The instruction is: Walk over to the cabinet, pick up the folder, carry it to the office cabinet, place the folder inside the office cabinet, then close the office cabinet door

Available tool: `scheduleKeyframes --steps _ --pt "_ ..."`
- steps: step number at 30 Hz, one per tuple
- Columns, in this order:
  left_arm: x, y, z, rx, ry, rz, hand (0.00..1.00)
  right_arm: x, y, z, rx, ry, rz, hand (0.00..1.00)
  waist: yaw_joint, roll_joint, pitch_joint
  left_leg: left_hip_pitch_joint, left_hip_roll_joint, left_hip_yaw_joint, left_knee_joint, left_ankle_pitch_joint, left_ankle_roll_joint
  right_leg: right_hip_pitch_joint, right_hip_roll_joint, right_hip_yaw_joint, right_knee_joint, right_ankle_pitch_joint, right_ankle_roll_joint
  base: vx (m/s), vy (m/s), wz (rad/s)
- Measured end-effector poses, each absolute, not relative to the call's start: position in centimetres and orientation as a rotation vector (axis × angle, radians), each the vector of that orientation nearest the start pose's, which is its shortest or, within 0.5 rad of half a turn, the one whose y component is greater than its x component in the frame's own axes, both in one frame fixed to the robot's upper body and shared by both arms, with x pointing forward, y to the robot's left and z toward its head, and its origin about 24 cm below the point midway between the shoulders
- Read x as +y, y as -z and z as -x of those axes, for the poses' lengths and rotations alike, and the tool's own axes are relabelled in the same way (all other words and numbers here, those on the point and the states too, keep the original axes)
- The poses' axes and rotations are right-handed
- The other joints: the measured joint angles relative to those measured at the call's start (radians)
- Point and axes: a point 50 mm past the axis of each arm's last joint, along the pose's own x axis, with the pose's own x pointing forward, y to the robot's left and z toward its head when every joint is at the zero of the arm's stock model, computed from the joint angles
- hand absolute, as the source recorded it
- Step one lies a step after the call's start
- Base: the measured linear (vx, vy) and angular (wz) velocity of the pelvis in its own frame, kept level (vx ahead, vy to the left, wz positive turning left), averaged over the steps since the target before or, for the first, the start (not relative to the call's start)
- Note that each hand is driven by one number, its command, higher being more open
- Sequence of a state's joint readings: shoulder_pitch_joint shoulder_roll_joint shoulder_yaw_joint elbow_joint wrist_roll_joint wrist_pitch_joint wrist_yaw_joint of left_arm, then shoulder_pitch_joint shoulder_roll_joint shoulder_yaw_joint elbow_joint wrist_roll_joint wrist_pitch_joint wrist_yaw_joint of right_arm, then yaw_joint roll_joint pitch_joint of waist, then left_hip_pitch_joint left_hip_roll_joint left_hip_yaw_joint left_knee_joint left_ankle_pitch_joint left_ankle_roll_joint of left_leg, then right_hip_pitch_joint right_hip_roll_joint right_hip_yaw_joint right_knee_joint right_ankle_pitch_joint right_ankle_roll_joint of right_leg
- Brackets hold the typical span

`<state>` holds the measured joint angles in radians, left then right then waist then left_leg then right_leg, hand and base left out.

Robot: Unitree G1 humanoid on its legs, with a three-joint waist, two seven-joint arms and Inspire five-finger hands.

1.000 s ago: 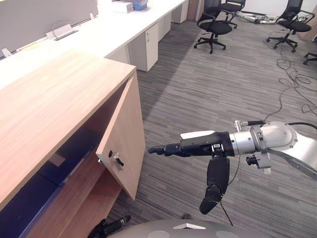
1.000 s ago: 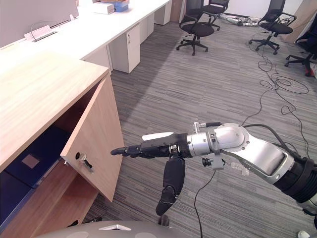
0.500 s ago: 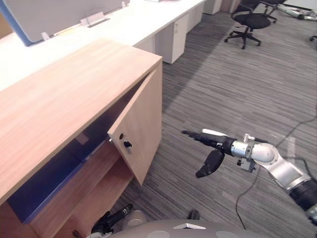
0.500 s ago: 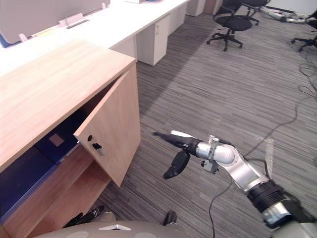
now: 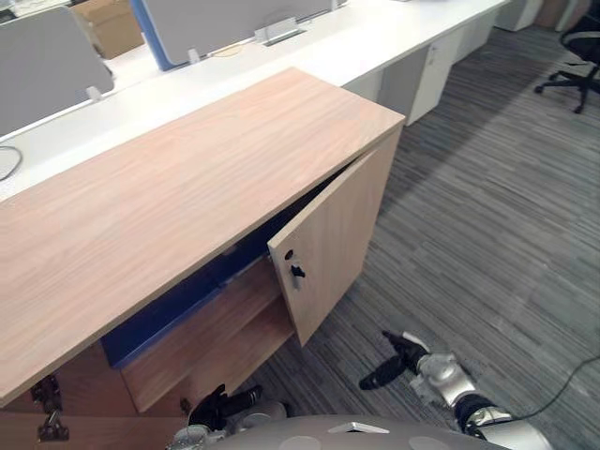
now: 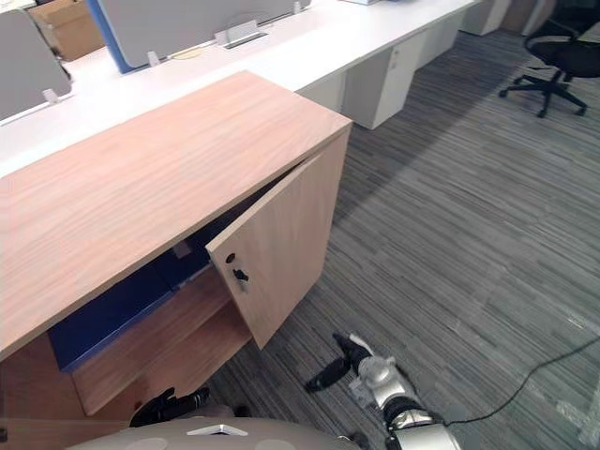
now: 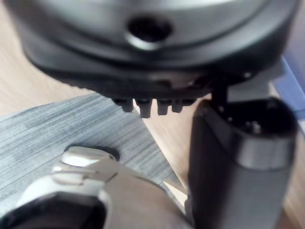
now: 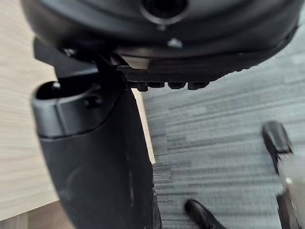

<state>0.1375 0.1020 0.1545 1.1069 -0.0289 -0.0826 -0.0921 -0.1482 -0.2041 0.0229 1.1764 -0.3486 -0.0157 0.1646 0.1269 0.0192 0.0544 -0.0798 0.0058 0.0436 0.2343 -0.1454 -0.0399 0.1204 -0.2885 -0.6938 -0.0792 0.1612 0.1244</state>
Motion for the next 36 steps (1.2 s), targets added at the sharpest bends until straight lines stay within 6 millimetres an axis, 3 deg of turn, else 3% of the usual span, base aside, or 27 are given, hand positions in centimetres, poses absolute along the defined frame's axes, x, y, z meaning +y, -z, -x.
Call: scheduleKeyframes --steps 3,6,8,9,10,11,12,13,14,15,18,19,22,26,28,31,36 --pt "20.7 16.6 -6.5 1.144 -0.173 0.062 1.00 -21.8 15.7 -12.0 1.183 -0.096 0.316 1.00 0.003 -0.005 -0.003 0.004 -0.035 -0.065 -0.027 0.020 0.020 0.004 -0.051 -0.060 0.110 -0.039 0.001 -0.01 0.120 0.72" --pt "20.9 16.7 -6.1 1.163 -0.194 0.053 1.00 -22.3 16.5 -8.8 1.270 0.037 0.225 1.00 0.002 -0.016 -0.004 0.034 -0.065 -0.128 -0.071 0.053 0.040 0.003 -0.118 -0.081 0.250 -0.063 -0.028 -0.01 0.130 0.69" --pt "21.8 16.6 -5.2 1.177 -0.221 0.035 1.00 -22.0 16.8 -7.8 1.292 0.119 0.139 1.00 0.001 -0.049 -0.009 0.063 -0.092 -0.171 -0.112 0.076 0.051 -0.004 -0.167 -0.045 0.340 -0.083 -0.078 0.01 0.082 0.55" --pt "21.9 16.6 -5.1 1.178 -0.228 0.029 1.00 -21.8 16.8 -7.6 1.293 0.134 0.121 1.00 0.000 -0.052 -0.012 0.070 -0.094 -0.181 -0.124 0.080 0.047 -0.008 -0.169 -0.018 0.352 -0.083 -0.101 0.01 0.057 0.45" --pt "22.0 16.5 -5.0 1.179 -0.233 0.026 1.00 -21.4 17.0 -7.4 1.293 0.160 0.081 1.00 0.001 -0.060 -0.016 0.071 -0.093 -0.201 -0.146 0.097 0.050 -0.035 -0.159 0.044 0.367 -0.090 -0.136 0.03 0.014 0.43" --pt "22.6 16.4 -5.0 1.176 -0.242 0.010 1.00 -20.7 17.1 -7.4 1.290 0.174 0.038 1.00 -0.004 -0.075 -0.017 0.072 -0.084 -0.224 -0.163 0.120 0.056 -0.046 -0.119 0.128 0.359 -0.134 -0.162 0.03 -0.018 0.42" --pt "22.7 16.4 -5.0 1.176 -0.246 0.006 1.00 -20.4 17.1 -7.4 1.289 0.183 0.016 1.00 -0.008 -0.078 -0.015 0.072 -0.076 -0.235 -0.170 0.127 0.056 -0.051 -0.090 0.175 0.352 -0.160 -0.151 0.01 -0.083 0.41" --pt "22.8 16.4 -5.1 1.173 -0.254 0.007 1.00 -20.1 17.1 -7.6 1.281 0.187 0.000 1.00 -0.021 -0.076 -0.014 0.065 -0.063 -0.254 -0.170 0.133 0.048 -0.059 -0.026 0.263 0.326 -0.225 -0.119 -0.05 -0.127 0.38" --pt "22.8 16.4 -5.2 1.172 -0.255 0.005 1.00 -20.1 17.1 -7.7 1.274 0.195 -0.006 1.00 -0.028 -0.076 -0.013 0.056 -0.064 -0.271 -0.166 0.135 0.045 -0.067 0.022 0.324 0.295 -0.256 -0.117 -0.06 -0.106 0.42" --pt "22.8 16.3 -5.4 1.167 -0.252 0.003 1.00 -20.2 17.1 -7.6 1.272 0.199 -0.007 1.00 -0.030 -0.081 -0.010 0.052 -0.072 -0.279 -0.165 0.135 0.045 -0.068 0.036 0.347 0.280 -0.258 -0.117 -0.08 -0.148 0.51" --pt "23.1 16.2 -5.6 1.159 -0.266 -0.012 1.00 -20.5 17.1 -7.4 1.269 0.255 -0.049 1.00 -0.048 -0.112 0.002 0.035 -0.105 -0.317 -0.171 0.134 0.027 -0.068 0.020 0.394 0.299 -0.329 -0.044 -0.06 -0.114 0.45" --pt "23.1 16.2 -5.7 1.155 -0.279 0.001 1.00 -20.6 17.1 -7.5 1.256 0.283 -0.075 1.00 -0.048 -0.110 0.008 0.036 -0.109 -0.316 -0.174 0.148 0.011 -0.082 0.016 0.380 0.314 -0.355 -0.015 -0.07 -0.093 0.30" --pt "23.1 16.2 -5.6 1.152 -0.309 0.025 1.00 -20.8 17.1 -6.6 1.270 0.319 -0.096 1.00 -0.050 -0.114 0.015 0.021 -0.101 -0.354 -0.172 0.165 -0.004 -0.074 0.030 0.341 0.336 -0.385 0.012 -0.02 -0.127 0.41" --pt "23.7 16.1 -5.5 1.147 -0.335 0.030 1.00 -20.3 17.3 -6.4 1.282 0.312 -0.106 1.00 -0.051 -0.139 0.028 0.024 -0.093 -0.398 -0.225 0.201 -0.017 -0.050 0.042 0.325 0.331 -0.358 0.036 0.09 -0.077 0.44" --pt "23.9 16.2 -4.9 1.151 -0.370 0.044 1.00 -19.9 17.3 -6.8 1.278 0.295 -0.110 1.00 -0.046 -0.141 0.028 0.059 -0.051 -0.395 -0.318 0.237 -0.023 -0.033 0.078 0.391 0.264 -0.308 0.025 0.07 0.018 0.02" --pt "24.2 16.2 -4.5 1.155 -0.420 0.079 1.00 -18.8 17.2 -7.9 1.238 0.260 -0.124 1.00 -0.048 -0.140 0.029 0.053 -0.018 -0.374 -0.326 0.219 -0.022 -0.043 0.116 0.463 0.230 -0.247 0.010 0.02 0.054 -0.23" --pt "24.3 16.2 -4.2 1.159 -0.445 0.092 1.00 -18.2 17.2 -8.2 1.221 0.241 -0.128 1.00 -0.077 -0.140 0.023 0.054 0.007 -0.339 -0.326 0.212 -0.024 -0.051 0.137 0.506 0.212 -0.210 -0.005 -0.03 0.019 -0.20"
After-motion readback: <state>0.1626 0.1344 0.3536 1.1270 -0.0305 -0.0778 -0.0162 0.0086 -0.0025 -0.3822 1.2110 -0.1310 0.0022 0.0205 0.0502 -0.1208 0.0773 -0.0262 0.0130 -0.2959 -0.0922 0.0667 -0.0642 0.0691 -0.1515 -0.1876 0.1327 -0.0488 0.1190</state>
